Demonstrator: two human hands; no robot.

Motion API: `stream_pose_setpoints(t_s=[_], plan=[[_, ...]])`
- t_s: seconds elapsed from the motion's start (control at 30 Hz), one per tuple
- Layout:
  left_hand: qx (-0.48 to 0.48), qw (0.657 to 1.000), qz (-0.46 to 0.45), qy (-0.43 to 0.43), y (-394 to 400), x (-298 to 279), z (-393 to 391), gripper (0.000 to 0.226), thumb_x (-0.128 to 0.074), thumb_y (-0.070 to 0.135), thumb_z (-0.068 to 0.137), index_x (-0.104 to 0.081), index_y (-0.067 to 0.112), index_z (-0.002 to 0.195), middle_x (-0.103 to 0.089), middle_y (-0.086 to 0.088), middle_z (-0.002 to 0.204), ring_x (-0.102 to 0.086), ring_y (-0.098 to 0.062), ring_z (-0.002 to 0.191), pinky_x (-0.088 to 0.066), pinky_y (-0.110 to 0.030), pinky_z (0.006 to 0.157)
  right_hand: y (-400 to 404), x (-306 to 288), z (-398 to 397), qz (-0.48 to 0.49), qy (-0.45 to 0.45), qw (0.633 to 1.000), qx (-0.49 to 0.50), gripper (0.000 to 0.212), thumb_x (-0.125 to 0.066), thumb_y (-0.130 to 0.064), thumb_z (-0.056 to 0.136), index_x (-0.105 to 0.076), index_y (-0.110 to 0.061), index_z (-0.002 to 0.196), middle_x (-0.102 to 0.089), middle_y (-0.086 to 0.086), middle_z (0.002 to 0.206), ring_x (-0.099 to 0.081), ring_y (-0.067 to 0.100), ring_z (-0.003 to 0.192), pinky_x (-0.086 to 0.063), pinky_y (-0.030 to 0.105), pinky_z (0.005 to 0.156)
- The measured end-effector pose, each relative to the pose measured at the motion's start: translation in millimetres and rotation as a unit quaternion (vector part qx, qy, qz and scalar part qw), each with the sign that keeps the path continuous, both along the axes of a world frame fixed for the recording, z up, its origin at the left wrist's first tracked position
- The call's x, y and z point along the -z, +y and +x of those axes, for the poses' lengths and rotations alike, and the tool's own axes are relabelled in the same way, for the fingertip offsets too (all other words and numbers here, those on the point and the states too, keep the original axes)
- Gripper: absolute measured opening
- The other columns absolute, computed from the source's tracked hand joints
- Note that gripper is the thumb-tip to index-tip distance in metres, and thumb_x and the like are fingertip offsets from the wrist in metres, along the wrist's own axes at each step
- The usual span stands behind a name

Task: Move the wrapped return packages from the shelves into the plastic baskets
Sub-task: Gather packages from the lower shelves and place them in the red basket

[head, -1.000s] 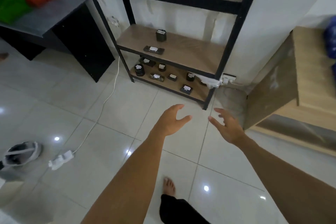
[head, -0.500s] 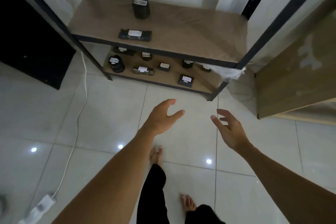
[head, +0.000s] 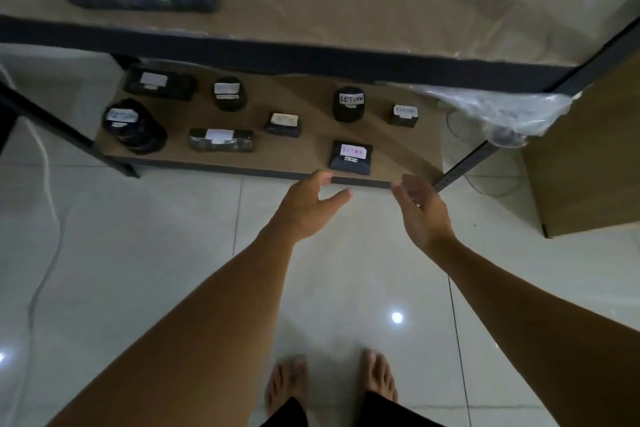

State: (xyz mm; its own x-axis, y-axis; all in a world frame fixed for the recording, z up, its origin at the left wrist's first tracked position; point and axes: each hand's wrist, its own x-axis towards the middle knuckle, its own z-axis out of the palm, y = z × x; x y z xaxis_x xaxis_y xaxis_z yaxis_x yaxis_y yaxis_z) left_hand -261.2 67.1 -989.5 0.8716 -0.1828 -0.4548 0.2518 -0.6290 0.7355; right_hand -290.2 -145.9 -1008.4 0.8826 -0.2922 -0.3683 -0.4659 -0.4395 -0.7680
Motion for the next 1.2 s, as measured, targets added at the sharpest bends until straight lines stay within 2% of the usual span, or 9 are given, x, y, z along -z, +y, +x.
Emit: stream_pose_setpoints(t_s=[0.1,0.23,0.4,0.53,0.63,0.8,0.93,1.07,1.2], plan=[[-0.002,1.000,-0.023,-0.006,-12.0,58.5,31.0,0.062,-0.060,0.055,0.095,-0.045,0.025,0.147,-0.050,0.003,0.149,-0.048,-0.020,0.136,-0.041,-0.032,0.102,-9.3,54.5,36.3,-0.003,-0.018,1.000,0.005,0.054,-0.053,-0.054,0.101,-0.052,-0.020,0.142,-0.059,0.000,0.139,-0.058,0.019,0.120,-0.045,0.030,0.092],[-0.010,0.998,-0.050,-0.031,-20.3,116.4,75.6,0.059,-0.064,0.046,0.096,-0.048,0.021,0.146,-0.056,0.001,0.143,-0.054,-0.019,0.130,-0.047,-0.042,0.108,-31.0,113.0,85.4,-0.021,-0.045,0.998,0.032,0.059,-0.054,-0.060,0.097,-0.053,-0.019,0.140,-0.062,0.000,0.131,-0.060,0.020,0.118,-0.046,0.030,0.090],[0.002,0.997,-0.015,-0.081,-25.4,163.7,142.2,0.064,-0.063,0.046,0.096,-0.040,0.020,0.151,-0.053,-0.001,0.147,-0.052,-0.022,0.132,-0.043,-0.029,0.094,-58.7,157.5,159.1,-0.057,-0.080,0.990,0.103,0.055,-0.050,-0.057,0.101,-0.052,-0.018,0.141,-0.060,0.005,0.129,-0.058,0.023,0.111,-0.045,0.033,0.086],[0.043,0.990,0.069,-0.116,-31.6,192.9,172.0,0.084,-0.069,0.061,0.085,-0.038,0.022,0.152,-0.045,-0.004,0.151,-0.040,-0.029,0.141,-0.039,-0.050,0.113,-71.5,179.6,210.4,-0.051,-0.106,0.980,0.161,0.055,-0.053,-0.060,0.098,-0.053,-0.022,0.137,-0.061,0.005,0.130,-0.059,0.025,0.112,-0.044,0.033,0.090],[0.073,0.976,0.137,-0.155,-34.0,205.8,178.2,0.081,-0.069,0.071,0.078,-0.050,0.025,0.142,-0.041,-0.003,0.148,-0.029,-0.032,0.142,-0.029,-0.055,0.116,-79.4,191.0,225.6,-0.085,-0.130,0.976,0.153,0.066,-0.048,-0.072,0.092,-0.053,-0.023,0.137,-0.059,0.001,0.127,-0.059,0.024,0.114,-0.048,0.043,0.100],[0.079,0.972,0.141,-0.173,-33.7,207.5,176.1,0.074,-0.069,0.072,0.077,-0.055,0.028,0.135,-0.042,0.000,0.145,-0.029,-0.030,0.140,-0.025,-0.050,0.116,-79.3,189.5,237.1,-0.123,-0.114,0.975,0.145,0.078,-0.042,-0.080,0.087,-0.051,-0.023,0.139,-0.057,0.004,0.130,-0.058,0.025,0.114,-0.048,0.049,0.103],[0.074,0.973,0.126,-0.176,-33.9,207.5,175.4,0.068,-0.072,0.069,0.076,-0.057,0.028,0.129,-0.048,0.001,0.138,-0.033,-0.026,0.135,-0.028,-0.047,0.113,-77.3,185.3,243.8,-0.154,-0.088,0.976,0.125,0.072,-0.045,-0.074,0.093,-0.047,-0.025,0.145,-0.050,0.009,0.137,-0.056,0.030,0.121,-0.048,0.049,0.103],[0.072,0.977,0.088,-0.181,-33.5,210.6,175.9,0.061,-0.076,0.065,0.075,-0.055,0.029,0.119,-0.060,0.003,0.124,-0.044,-0.021,0.125,-0.028,-0.034,0.104,-79.9,180.7,250.1,-0.139,-0.066,0.979,0.135,0.070,-0.059,-0.070,0.089,-0.053,-0.023,0.140,-0.054,0.008,0.136,-0.059,0.030,0.118,-0.051,0.050,0.101],[0.077,0.985,0.039,-0.152,-31.9,198.1,172.5,0.057,-0.085,0.052,0.073,-0.053,0.028,0.114,-0.064,0.003,0.116,-0.057,-0.013,0.109,-0.055,-0.034,0.088,-81.9,175.2,247.3,-0.070,-0.099,0.981,0.149,0.064,-0.078,-0.051,0.085,-0.053,-0.017,0.132,-0.061,-0.004,0.118,-0.061,0.020,0.109,-0.053,0.042,0.098]])
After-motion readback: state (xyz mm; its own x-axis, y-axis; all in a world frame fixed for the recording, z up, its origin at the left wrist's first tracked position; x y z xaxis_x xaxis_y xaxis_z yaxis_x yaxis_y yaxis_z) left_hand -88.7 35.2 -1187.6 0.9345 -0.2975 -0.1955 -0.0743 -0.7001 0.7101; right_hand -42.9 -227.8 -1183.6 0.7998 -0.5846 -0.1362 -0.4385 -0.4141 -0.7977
